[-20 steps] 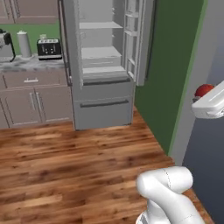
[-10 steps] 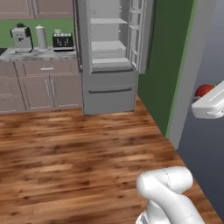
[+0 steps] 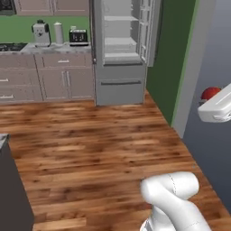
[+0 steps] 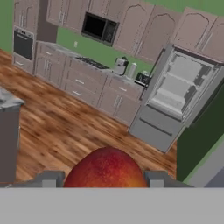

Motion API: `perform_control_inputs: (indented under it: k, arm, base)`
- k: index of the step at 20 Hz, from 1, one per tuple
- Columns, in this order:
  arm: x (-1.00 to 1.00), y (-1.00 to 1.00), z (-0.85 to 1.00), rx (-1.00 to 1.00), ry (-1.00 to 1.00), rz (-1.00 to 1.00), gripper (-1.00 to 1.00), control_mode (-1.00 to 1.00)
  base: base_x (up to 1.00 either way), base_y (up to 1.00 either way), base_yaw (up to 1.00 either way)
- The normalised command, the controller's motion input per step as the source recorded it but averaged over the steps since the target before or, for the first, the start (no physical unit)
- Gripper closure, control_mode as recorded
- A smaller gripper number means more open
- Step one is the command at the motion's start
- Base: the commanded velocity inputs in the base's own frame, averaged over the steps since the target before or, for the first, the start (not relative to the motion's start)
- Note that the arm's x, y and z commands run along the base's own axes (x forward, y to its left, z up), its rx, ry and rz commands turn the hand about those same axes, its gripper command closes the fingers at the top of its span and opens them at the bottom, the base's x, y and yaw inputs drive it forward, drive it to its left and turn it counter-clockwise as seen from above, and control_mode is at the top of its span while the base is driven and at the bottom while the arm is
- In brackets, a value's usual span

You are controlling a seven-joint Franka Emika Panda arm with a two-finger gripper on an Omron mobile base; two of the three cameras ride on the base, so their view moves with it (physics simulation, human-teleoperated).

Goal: Retrieve the peach and mango from the fridge and place them into the bowl on the dining table.

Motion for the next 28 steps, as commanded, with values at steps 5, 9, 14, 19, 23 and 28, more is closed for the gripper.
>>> perform_control_inputs:
  k: [5, 9, 14, 19, 23, 28]
  arm:
    - [0.0, 0.0, 0.0, 0.0, 0.0, 0.0, 1.0, 1.0]
    - [0.0, 0.0, 0.0, 0.0, 0.0, 0.0, 1.0, 1.0]
    - [0.0, 0.0, 0.0, 0.0, 0.0, 0.0, 1.0, 1.0]
    - [0.0, 0.0, 0.0, 0.0, 0.0, 0.0, 1.0, 1.0]
    - [0.0, 0.0, 0.0, 0.0, 0.0, 0.0, 1.0, 1.0]
    - [0.0, 0.0, 0.0, 0.0, 0.0, 0.0, 1.0, 1.0]
  base:
    - [-1.0, 0.65, 0.08]
    - [-1.0, 0.79, 0.05]
    - [-0.9, 0.78, 0.06]
    - [-0.71, 0.92, 0.05]
    - [-0.47, 0.93, 0.05]
    - [0.43, 0.98, 0.03]
